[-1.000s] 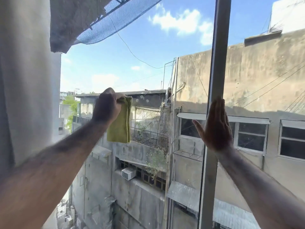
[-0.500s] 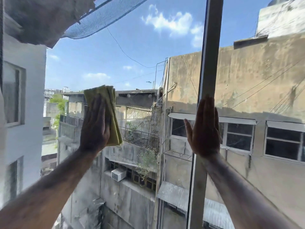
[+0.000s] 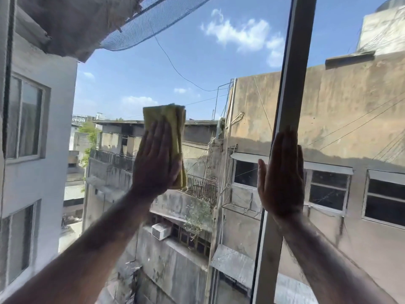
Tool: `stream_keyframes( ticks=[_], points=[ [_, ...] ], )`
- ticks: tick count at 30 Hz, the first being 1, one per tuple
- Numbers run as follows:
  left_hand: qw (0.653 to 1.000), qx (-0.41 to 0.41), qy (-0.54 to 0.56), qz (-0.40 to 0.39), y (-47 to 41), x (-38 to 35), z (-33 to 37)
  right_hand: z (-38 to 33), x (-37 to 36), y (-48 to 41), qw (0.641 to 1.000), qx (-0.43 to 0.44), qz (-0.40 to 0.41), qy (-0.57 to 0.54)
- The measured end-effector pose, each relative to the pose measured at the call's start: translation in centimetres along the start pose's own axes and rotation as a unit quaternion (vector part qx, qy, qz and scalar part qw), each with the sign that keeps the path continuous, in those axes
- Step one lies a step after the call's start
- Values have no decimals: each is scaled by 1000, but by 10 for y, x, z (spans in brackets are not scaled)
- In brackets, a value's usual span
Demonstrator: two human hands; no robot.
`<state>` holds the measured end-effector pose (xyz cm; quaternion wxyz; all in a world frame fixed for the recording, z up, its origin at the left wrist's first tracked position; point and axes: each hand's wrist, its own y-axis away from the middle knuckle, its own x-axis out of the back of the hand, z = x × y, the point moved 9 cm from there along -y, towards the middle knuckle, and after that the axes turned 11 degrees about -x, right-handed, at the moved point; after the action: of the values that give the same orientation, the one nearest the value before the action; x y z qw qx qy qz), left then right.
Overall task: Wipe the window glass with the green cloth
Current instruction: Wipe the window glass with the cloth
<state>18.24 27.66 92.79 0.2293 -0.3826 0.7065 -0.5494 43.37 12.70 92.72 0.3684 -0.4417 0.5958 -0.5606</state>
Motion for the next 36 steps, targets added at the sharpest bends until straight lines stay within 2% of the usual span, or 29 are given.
stream_keyframes(
  ticks=[2, 4, 5, 6, 8, 10, 11, 12, 14, 15, 16, 17, 18, 20, 22, 23, 24, 25, 26, 28, 30, 31, 32, 33, 34, 35, 36],
  points=[
    [985, 168, 12, 37, -17, 12, -35, 1, 0, 1, 1000, -3, 4, -2],
    [970, 234, 24, 53, -37, 13, -25, 1, 0, 1, 1000, -4, 5, 0],
    [976, 212, 25, 51, -48, 10, -5, 1, -1, 1, 1000, -4, 4, 0],
    [987, 152, 29, 43, -54, 6, 22, 2, -1, 1, 1000, -3, 3, -3],
    [998, -41, 46, 2, -46, -8, 85, 2, -1, 1, 1000, -2, 1, -11],
    [977, -201, 40, -50, -21, -12, 109, 2, -1, 1, 1000, -4, 3, -20],
    [972, -227, 31, -58, -15, -8, 100, 3, -1, 1, 1000, -7, 6, -25],
    [978, -200, 24, -52, -16, -4, 81, 3, -1, 0, 999, -10, 9, -29],
    [1000, -18, 20, -15, -30, 9, 29, 3, -1, 0, 1000, -11, 11, -26],
    [996, 83, 26, 3, -37, 14, 9, 3, 0, 0, 1000, -10, 10, -26],
    [988, 150, 31, 18, -44, 18, 4, 3, 1, 0, 1000, -10, 7, -29],
    [985, 169, 34, 33, -49, 18, 13, 3, 1, 0, 999, -10, 3, -32],
    [988, 140, 42, 41, -53, 15, 31, 3, 1, 1, 999, -11, 0, -34],
    [998, -26, 62, 13, -47, -3, 85, 2, 2, 0, 999, -13, 1, -32],
    [969, -237, 48, -56, -16, -17, 131, 2, 3, -1, 1000, -14, 2, -22],
    [946, -312, 33, -80, -3, -19, 133, 1, 4, -1, 1000, -14, 2, -18],
    [932, -351, 20, -86, 2, -18, 124, 1, 4, 0, 1000, -13, 3, -18],
    [936, -343, 10, -78, 0, -14, 107, 1, 5, 0, 1000, -13, 6, -20],
    [956, -287, 7, -61, -8, -8, 82, 1, 5, 0, 1000, -13, 8, -23],
    [998, -62, 12, -5, -22, 8, 20, 0, 6, 0, 1000, -13, 9, -27],
    [990, 136, 9, 35, -20, 16, -1, 0, 6, 0, 1000, -14, 6, -23],
    [984, 171, 16, 41, -18, 14, 8, 0, 6, 0, 1000, -14, 3, -22],
    [988, 149, 32, 34, -17, 9, 28, 0, 6, 0, 1000, -14, 0, -20],
    [997, 64, 51, 11, -14, -1, 56, 0, 5, 0, 1000, -14, -3, -17],
    [996, -63, 60, -21, -5, -10, 89, 0, 5, 0, 1000, -13, -4, -12],
    [979, -189, 53, -58, 11, -16, 111, 0, 4, 0, 1000, -13, -5, -7],
    [955, -280, 37, -87, 28, -19, 115, 1, 4, 0, 1000, -13, -4, -5]
  ],
)
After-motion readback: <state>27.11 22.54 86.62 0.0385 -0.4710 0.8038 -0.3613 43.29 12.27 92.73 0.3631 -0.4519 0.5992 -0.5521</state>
